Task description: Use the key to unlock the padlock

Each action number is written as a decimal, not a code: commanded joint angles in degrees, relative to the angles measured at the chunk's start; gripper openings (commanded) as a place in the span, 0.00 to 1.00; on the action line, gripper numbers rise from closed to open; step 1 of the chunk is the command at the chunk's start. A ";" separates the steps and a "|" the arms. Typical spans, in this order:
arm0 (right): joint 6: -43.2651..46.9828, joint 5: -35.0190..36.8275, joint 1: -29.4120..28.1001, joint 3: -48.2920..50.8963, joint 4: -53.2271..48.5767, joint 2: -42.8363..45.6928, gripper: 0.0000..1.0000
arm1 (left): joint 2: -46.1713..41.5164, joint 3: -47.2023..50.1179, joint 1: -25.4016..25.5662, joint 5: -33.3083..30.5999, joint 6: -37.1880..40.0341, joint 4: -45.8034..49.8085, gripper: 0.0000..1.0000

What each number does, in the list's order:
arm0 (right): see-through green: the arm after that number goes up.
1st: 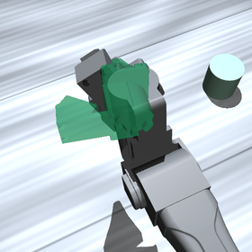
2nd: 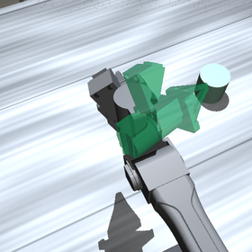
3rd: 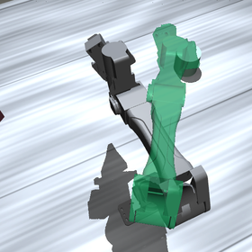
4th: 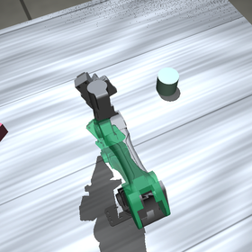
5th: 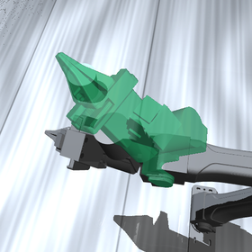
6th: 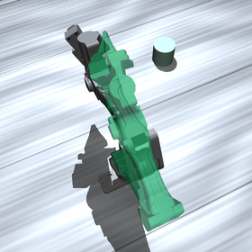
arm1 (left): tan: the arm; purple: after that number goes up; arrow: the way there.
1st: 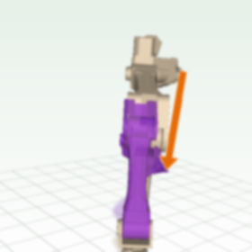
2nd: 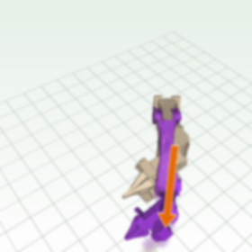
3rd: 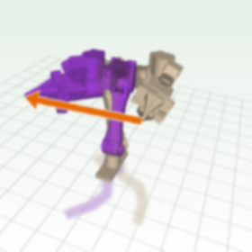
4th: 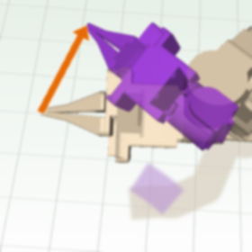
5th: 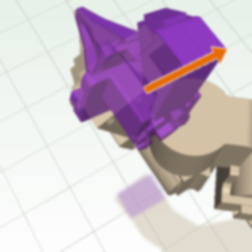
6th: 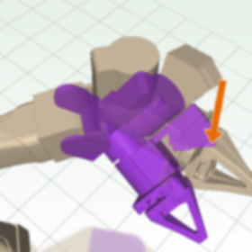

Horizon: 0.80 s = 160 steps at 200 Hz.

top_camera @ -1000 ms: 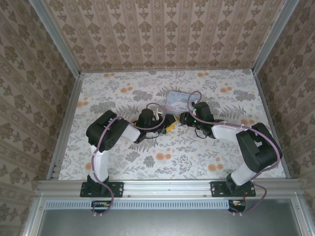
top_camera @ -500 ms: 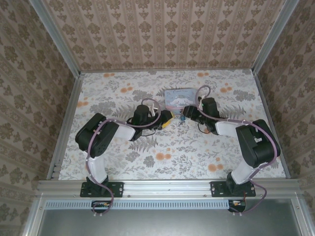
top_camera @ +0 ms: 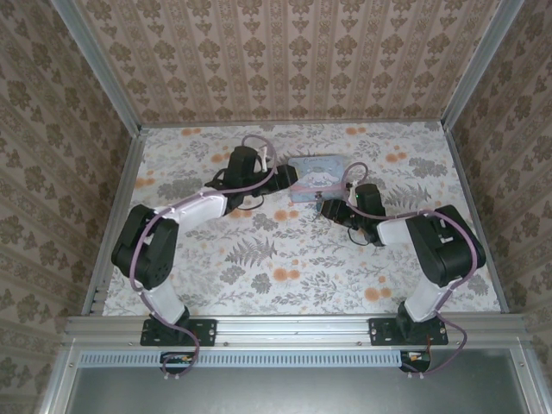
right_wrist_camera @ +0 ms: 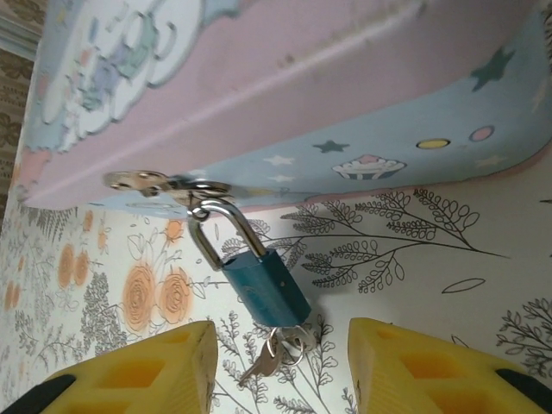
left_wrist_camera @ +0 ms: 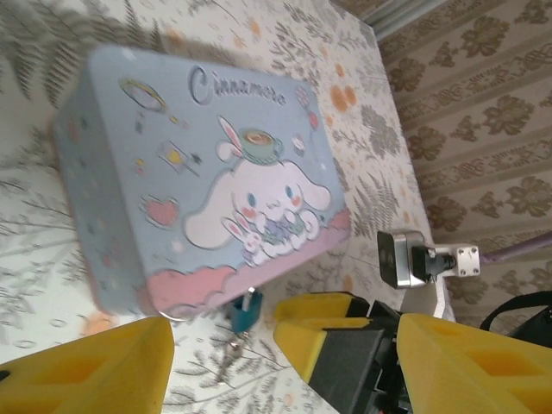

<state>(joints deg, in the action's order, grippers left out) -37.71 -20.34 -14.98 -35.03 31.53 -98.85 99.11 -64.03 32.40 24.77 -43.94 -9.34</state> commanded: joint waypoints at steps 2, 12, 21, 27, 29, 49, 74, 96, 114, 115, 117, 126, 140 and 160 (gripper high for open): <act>1.06 -2.07 0.26 -2.01 1.85 -1.99 0.45 | 0.44 -1.98 -2.02 -1.71 5.96 8.65 0.70; 1.15 -2.08 0.23 -2.31 1.79 -2.50 0.46 | 0.80 -3.22 -2.53 -1.91 7.00 9.72 0.70; 1.24 -2.12 0.23 -2.65 1.82 -2.98 0.46 | 1.16 -4.21 -2.96 -2.09 7.82 10.49 0.70; 1.24 -2.23 0.23 -2.91 1.78 -3.34 0.46 | 1.41 -4.82 -3.23 -2.03 8.12 11.13 0.70; 1.22 -2.31 0.22 -2.98 1.78 -3.41 0.46 | 1.47 -5.02 -3.33 -2.02 8.20 11.20 0.70; 1.39 -2.90 0.12 -3.72 1.95 -4.69 0.46 | 1.87 -5.92 -3.88 -1.92 8.40 11.45 0.70; 1.48 -3.53 -0.36 -4.26 2.13 -5.81 0.44 | 2.22 -6.38 -4.17 -2.01 8.13 11.25 0.70; 1.68 -3.61 -0.71 -4.26 2.07 -6.24 0.42 | 2.78 -6.33 -4.34 -1.84 7.43 10.54 0.70; 1.72 -3.72 -0.89 -4.26 2.22 -6.66 0.38 | 3.30 -6.33 -4.45 -1.57 6.88 10.07 0.70; 1.74 -3.69 -0.91 -4.26 2.22 -6.69 0.37 | 3.33 -6.30 -4.45 -1.53 6.87 10.02 0.70; 1.76 -3.69 -0.96 -4.26 2.22 -6.70 0.37 | 3.43 -6.29 -4.45 -1.52 6.79 9.95 0.70; 1.77 -3.68 -1.03 -4.17 2.31 -6.90 0.35 | 3.61 -6.28 -4.54 -1.40 6.59 9.70 0.70; 1.55 -3.80 -1.19 -4.18 2.72 -7.29 0.34 | 3.97 -6.45 -4.60 -1.31 6.42 9.60 0.70; 0.92 -3.66 -1.44 -4.35 3.42 -8.00 0.32 | 4.51 -6.55 -4.73 -1.31 6.25 9.35 0.70</act>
<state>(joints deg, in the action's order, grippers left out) -36.60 -22.81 -15.42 -38.61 34.61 -104.49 102.78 -68.77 28.08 23.09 -37.50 0.67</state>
